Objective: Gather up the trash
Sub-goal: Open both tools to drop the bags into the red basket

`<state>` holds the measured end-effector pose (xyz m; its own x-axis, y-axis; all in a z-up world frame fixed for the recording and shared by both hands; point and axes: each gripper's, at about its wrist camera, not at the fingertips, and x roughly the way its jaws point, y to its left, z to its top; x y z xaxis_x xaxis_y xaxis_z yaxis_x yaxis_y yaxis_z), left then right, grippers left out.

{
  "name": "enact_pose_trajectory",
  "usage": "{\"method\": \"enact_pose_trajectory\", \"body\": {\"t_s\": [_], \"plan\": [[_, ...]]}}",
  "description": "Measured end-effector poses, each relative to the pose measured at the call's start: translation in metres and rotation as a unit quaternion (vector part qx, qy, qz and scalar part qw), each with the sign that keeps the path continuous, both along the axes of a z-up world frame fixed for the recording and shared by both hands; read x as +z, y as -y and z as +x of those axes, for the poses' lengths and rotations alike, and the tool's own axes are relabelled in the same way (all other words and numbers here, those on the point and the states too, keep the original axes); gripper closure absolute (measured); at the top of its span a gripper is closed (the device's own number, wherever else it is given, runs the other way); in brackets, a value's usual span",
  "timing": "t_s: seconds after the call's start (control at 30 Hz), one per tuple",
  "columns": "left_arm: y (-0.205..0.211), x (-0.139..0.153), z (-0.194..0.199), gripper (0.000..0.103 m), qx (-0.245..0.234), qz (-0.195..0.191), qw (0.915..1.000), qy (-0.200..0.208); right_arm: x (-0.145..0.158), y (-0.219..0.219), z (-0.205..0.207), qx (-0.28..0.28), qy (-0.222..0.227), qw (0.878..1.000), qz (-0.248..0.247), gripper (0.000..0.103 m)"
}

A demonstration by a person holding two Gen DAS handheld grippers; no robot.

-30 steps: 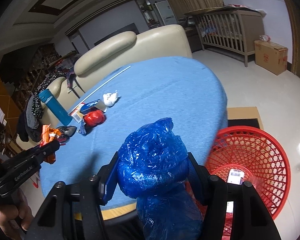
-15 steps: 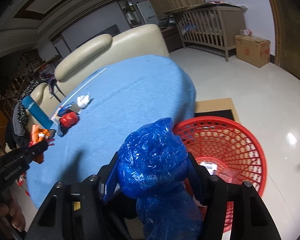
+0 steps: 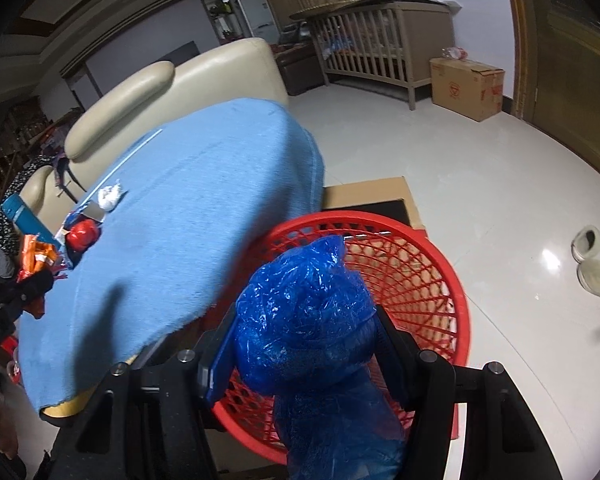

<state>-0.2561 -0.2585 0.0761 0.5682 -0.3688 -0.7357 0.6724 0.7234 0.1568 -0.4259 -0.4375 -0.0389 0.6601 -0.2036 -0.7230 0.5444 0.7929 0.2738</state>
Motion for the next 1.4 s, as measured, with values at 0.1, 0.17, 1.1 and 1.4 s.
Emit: {"method": "enact_pose_trajectory", "body": {"t_s": [0.1,0.17,1.1,1.4], "plan": [[0.009,-0.001,-0.003,0.076,-0.008,0.005,1.0,0.002,-0.005,0.006,-0.004,-0.006,-0.009,1.0,0.0,0.038],[0.017,-0.002,-0.006,0.076,-0.014,0.009,0.9998,0.005,-0.008,0.01,-0.006,-0.01,-0.016,1.0,0.001,0.038],[0.094,-0.02,-0.036,0.076,-0.085,0.048,0.9952,0.007,-0.043,0.042,-0.014,-0.03,-0.066,0.996,0.042,0.031],[0.114,-0.029,-0.045,0.076,-0.109,0.054,0.9925,-0.009,-0.024,0.065,-0.043,-0.082,-0.002,0.995,0.06,0.028]]}}
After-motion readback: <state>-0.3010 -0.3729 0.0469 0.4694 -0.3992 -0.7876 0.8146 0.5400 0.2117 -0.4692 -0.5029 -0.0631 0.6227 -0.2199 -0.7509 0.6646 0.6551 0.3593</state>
